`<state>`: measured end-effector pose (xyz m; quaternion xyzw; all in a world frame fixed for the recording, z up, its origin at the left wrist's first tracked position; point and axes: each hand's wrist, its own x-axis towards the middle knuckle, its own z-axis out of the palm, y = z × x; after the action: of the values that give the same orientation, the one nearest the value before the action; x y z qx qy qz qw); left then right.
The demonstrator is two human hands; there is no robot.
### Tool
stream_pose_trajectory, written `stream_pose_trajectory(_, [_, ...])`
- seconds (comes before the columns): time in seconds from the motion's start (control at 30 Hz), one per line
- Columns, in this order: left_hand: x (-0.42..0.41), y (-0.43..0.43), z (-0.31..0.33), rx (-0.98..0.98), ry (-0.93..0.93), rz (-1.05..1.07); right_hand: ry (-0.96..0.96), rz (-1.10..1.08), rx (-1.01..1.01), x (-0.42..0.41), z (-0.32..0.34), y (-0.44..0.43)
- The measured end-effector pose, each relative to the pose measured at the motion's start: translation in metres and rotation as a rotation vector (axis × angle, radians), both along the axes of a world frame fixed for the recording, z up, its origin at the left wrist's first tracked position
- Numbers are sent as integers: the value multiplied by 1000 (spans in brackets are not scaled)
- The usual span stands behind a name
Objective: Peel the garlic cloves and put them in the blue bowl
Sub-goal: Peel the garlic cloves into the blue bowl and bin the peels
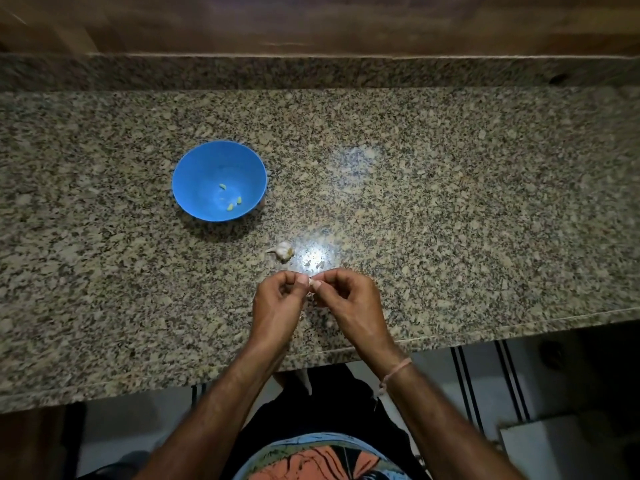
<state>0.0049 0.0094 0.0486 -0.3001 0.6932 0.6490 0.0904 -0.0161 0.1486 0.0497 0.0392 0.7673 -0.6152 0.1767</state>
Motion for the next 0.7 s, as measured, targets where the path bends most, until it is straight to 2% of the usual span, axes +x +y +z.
stream_pose_trajectory(0.43, [-8,5,-8,-78,58,17,70,-3,126,-14,0,-5])
stream_pose_trajectory(0.57, [-11,6,-7,99,48,54,27,-31,98,-17,-5,-5])
stream_pose_trajectory(0.7, [-15,5,-6,309,-61,68,-19,7,61,-21,-7,-2])
